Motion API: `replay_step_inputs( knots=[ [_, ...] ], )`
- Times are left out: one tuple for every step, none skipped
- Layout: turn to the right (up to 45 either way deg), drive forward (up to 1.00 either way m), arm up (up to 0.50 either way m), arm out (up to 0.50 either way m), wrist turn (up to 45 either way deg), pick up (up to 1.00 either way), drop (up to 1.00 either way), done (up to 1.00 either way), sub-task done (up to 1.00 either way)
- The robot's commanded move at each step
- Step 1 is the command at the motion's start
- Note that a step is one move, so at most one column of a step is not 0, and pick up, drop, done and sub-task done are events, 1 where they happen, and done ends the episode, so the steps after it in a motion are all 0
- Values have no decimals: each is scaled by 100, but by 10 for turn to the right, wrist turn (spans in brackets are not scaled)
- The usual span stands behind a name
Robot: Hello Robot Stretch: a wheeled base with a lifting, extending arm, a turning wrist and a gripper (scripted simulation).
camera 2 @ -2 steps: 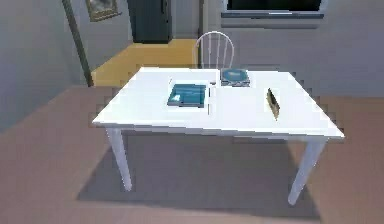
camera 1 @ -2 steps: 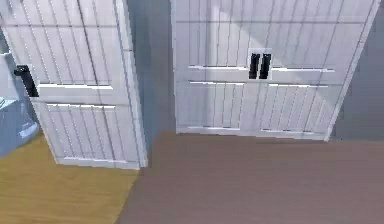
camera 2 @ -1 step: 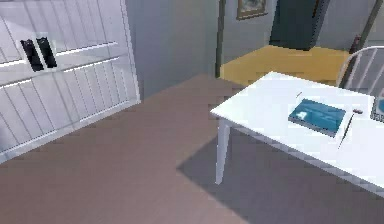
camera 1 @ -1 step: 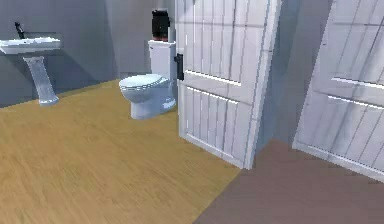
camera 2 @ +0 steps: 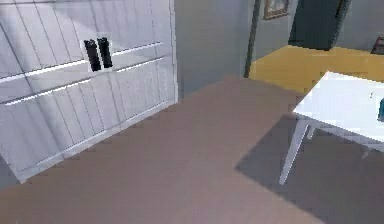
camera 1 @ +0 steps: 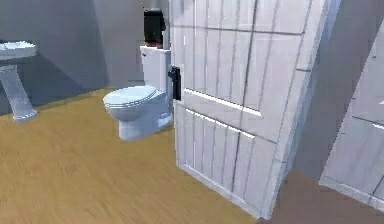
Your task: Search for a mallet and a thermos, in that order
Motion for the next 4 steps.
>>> replay_step_inputs(
  knots=[
    [-240, 0, 0, 0, 0, 0, 0, 0, 0],
    [0, 5, 0, 0, 0, 0, 0, 0, 0],
    [-210, 0, 0, 0, 0, 0, 0, 0, 0],
    [0, 100, 0, 0, 0, 0, 0, 0, 0]
  ],
)
